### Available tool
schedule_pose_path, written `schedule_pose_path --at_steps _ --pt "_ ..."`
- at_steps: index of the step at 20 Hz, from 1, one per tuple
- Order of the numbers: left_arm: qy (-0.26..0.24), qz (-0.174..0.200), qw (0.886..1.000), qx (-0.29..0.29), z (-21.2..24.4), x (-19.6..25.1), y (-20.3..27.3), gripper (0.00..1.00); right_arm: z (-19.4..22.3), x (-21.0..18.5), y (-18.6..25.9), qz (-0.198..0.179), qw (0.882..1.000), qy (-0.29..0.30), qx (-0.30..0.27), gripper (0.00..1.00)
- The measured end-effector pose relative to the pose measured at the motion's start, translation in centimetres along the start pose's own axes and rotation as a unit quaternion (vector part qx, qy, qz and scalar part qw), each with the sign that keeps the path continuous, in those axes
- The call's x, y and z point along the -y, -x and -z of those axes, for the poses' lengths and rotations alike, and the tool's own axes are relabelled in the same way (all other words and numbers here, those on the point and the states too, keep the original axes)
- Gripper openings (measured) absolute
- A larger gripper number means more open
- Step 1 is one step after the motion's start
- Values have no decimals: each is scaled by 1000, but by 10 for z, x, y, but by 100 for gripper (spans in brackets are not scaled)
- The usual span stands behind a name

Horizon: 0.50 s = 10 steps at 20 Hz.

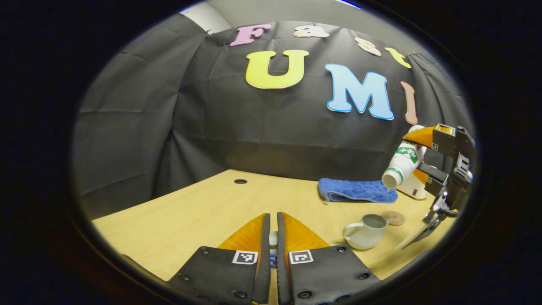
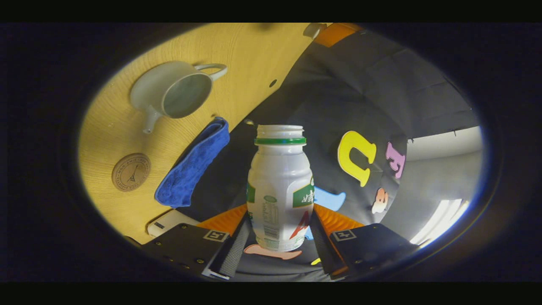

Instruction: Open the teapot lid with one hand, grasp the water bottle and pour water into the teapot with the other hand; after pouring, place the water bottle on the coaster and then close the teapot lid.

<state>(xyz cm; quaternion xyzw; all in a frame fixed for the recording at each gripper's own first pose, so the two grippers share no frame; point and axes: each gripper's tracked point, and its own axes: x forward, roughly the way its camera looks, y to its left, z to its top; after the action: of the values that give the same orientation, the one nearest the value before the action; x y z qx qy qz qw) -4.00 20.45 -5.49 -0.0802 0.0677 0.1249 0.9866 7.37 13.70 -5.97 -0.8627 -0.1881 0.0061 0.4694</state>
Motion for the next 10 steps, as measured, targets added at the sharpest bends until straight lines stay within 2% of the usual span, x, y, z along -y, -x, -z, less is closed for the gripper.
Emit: schedule_pose_path --at_steps 3,6,9,10 --pt "1 1 1000 1 -2 0 1 17 3 -12 -9 -28 998 -60 -8 74" --pt "2 1 1000 1 -2 -1 0 17 -7 -42 -2 -63 989 -134 -18 73" --pt "2 0 1000 3 -3 -1 1 17 -11 -74 5 -105 971 -212 -36 74" --pt "2 -1 1000 3 -3 -1 1 13 -13 -82 8 -115 965 -232 -42 73"
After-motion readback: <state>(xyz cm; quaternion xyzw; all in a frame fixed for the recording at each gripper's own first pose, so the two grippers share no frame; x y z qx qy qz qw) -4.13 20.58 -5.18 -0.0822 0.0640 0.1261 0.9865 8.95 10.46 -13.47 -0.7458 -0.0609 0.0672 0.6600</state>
